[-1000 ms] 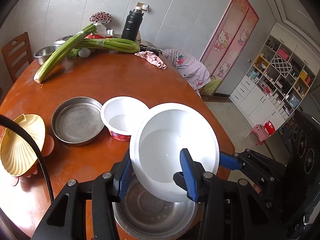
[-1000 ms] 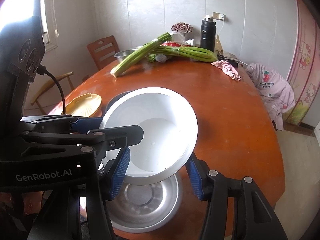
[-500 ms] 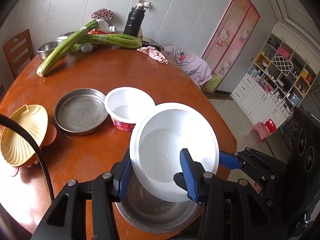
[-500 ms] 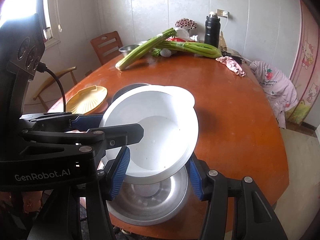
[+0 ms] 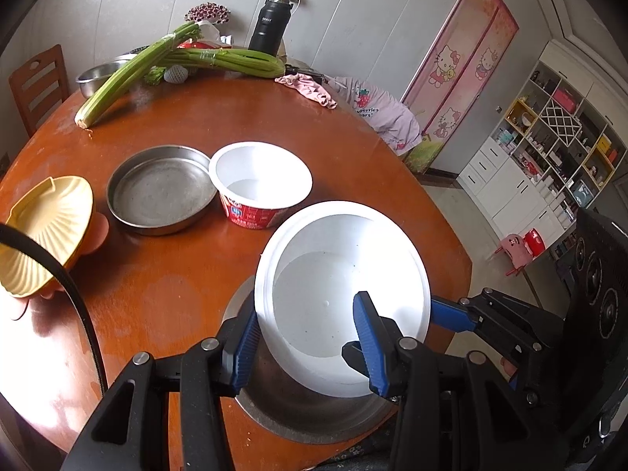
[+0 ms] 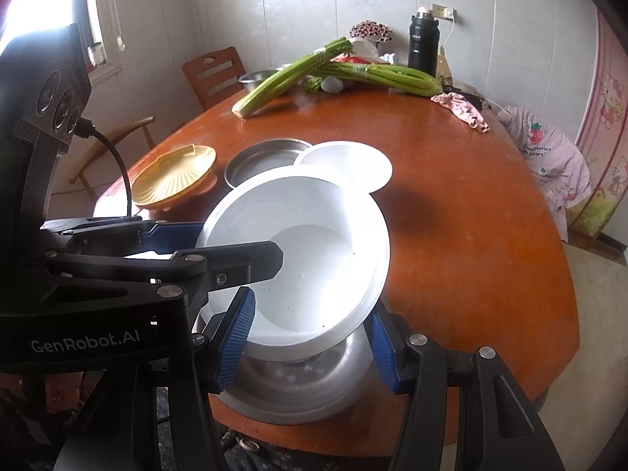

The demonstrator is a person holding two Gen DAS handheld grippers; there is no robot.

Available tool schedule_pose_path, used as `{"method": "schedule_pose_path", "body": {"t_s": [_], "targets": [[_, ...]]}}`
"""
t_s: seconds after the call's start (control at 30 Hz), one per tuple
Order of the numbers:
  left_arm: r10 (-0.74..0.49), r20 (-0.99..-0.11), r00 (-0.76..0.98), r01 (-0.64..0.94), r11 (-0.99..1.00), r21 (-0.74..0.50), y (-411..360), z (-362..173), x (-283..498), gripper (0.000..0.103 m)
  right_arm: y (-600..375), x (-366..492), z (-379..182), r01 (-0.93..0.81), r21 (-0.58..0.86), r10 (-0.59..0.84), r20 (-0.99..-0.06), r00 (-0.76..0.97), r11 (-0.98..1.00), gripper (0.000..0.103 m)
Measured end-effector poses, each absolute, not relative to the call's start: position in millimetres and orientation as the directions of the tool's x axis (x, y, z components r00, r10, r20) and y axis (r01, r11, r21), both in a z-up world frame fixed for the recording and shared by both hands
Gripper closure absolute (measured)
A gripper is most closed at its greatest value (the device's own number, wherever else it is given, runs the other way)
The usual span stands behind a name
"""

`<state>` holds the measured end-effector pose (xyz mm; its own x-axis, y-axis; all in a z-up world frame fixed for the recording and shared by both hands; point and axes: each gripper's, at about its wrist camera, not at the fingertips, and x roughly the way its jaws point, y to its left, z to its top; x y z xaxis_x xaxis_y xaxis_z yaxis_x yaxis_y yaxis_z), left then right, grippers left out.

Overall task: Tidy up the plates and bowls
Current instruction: 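Lower the white bowl into the steel bowl and open the right gripper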

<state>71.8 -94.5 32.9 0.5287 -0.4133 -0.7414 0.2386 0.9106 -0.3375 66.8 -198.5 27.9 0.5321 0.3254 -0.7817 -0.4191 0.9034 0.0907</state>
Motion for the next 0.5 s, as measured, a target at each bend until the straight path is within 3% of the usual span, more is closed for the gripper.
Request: {"method": "schedule_pose_path", "body": {"t_s": [0.5], "targets": [[-0.403, -0.772, 0.492, 0.228, 0.915, -0.332, -100.5, 13.4, 68.3, 0.057, -201.5, 67.0, 7.8, -0.412, 0.115, 0.327, -0.806, 0.493, 0.904, 0.045]]}}
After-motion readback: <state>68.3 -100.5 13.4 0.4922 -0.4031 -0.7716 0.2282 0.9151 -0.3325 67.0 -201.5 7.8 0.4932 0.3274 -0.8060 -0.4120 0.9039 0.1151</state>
